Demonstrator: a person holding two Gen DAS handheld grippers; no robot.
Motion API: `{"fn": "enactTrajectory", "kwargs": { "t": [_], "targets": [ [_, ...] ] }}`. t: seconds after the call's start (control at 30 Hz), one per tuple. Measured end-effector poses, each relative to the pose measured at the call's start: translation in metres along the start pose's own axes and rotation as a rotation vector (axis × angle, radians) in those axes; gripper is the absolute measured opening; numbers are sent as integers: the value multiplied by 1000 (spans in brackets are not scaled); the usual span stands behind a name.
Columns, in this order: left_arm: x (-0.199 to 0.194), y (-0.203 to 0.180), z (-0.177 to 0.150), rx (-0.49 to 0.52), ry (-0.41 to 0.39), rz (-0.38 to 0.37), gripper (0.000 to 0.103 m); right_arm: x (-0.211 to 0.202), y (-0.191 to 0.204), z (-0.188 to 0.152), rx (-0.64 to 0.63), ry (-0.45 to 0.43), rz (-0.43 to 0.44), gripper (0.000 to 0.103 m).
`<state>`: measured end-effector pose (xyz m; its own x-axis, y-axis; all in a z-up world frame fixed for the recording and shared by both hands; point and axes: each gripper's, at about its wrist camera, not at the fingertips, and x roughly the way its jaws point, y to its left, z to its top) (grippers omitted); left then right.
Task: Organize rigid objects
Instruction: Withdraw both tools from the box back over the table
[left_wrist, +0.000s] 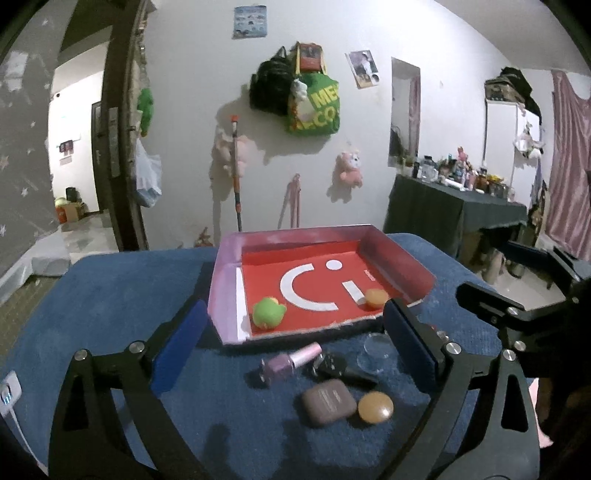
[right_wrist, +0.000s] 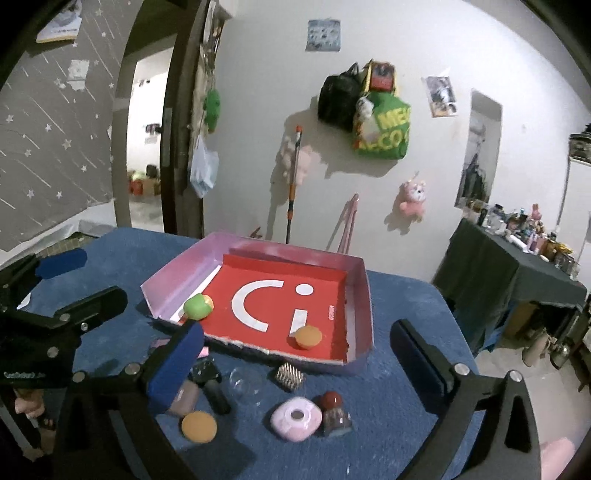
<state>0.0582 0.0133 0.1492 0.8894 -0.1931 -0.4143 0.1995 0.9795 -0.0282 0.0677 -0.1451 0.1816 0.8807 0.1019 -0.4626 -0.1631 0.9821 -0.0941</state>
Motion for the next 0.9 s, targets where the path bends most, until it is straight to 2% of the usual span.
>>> {"fn": "enactTrajectory", "kwargs": {
  "t": [0.13, 0.27, 0.53, 0.67, 0.9],
  "targets": [
    [-7, -3, -27, -26, 15, 15, 99, -16, 4, -29, 12, -30, -23, 103],
    [-5, -7, -54, -39, 51, 32, 99, -22, 6, -61, 46, -15, -28, 103],
    [8, -13, -101, -42, 163, 42, 99, -3, 4, -116, 129, 96, -30, 103],
    [15, -14, -106, -54, 200, 39, 99, 8, 1, -132, 165, 149, -20, 103],
    [25, -15, -110, -66, 238, 32, 99, 17, -3, -137, 195, 175, -17, 103]
  ]
}}
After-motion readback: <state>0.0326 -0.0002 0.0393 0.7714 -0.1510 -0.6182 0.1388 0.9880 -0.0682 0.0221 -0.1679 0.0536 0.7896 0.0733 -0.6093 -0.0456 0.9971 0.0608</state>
